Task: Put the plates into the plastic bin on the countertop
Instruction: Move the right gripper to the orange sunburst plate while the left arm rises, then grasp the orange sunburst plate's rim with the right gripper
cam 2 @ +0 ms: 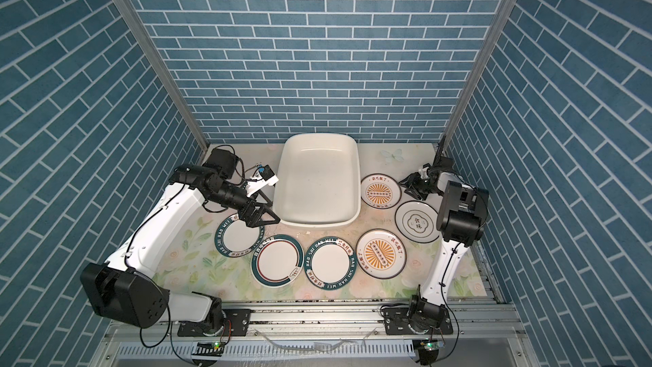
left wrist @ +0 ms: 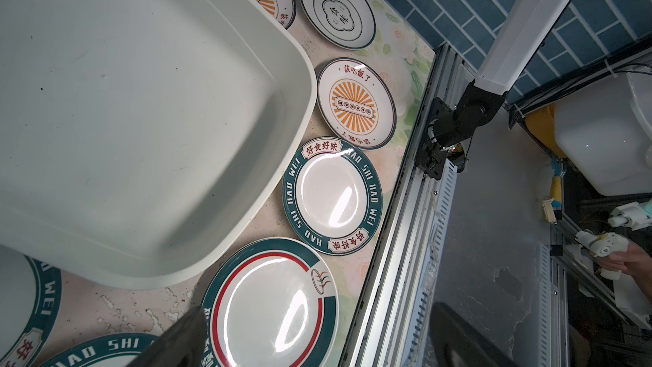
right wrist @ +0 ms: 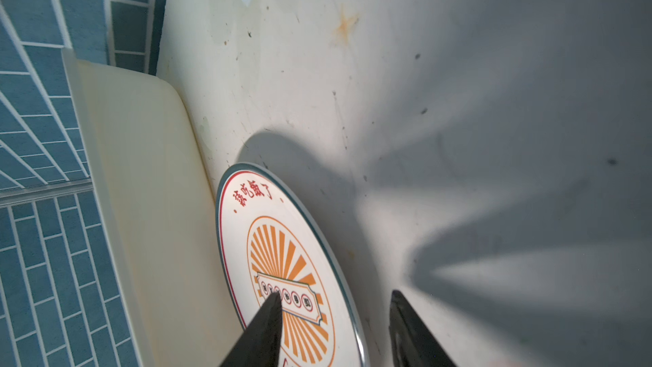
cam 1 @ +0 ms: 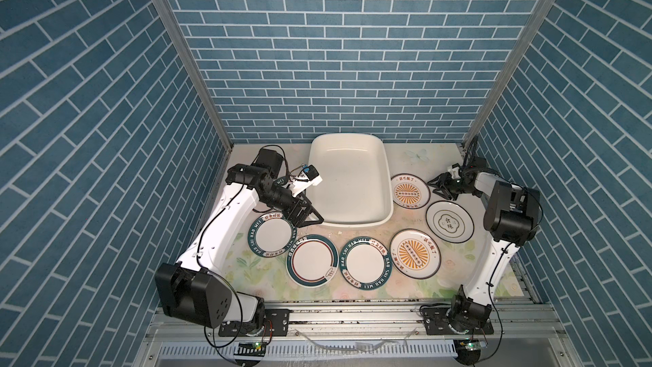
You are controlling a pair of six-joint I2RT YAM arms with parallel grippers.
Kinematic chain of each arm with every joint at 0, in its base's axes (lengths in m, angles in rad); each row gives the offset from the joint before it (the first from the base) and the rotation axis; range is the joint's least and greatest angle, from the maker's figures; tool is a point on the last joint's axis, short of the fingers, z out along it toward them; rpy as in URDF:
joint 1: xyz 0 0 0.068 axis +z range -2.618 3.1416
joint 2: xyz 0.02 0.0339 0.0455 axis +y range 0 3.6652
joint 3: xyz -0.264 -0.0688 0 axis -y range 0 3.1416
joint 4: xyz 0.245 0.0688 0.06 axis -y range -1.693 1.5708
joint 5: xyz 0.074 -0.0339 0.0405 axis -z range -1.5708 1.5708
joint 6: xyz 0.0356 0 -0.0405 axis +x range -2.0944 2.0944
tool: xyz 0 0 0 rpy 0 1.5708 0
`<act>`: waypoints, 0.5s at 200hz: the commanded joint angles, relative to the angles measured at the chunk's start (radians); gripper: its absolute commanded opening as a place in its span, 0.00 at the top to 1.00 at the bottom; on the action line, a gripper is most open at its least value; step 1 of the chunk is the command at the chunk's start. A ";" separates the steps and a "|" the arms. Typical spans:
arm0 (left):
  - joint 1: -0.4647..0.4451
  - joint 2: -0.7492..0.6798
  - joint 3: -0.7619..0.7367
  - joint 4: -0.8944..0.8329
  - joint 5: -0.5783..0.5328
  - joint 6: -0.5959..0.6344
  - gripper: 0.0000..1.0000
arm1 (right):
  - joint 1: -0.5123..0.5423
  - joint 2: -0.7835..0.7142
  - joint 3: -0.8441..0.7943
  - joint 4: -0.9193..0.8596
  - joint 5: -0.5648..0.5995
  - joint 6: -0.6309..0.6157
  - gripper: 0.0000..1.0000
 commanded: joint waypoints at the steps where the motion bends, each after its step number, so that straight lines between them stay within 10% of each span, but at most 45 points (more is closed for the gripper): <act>1: -0.009 0.001 0.017 -0.021 0.023 0.002 0.00 | -0.002 0.030 0.033 -0.053 -0.014 -0.059 0.52; 100: -0.010 -0.012 0.003 -0.034 0.048 0.022 0.00 | 0.031 0.056 0.052 -0.109 0.002 -0.115 0.61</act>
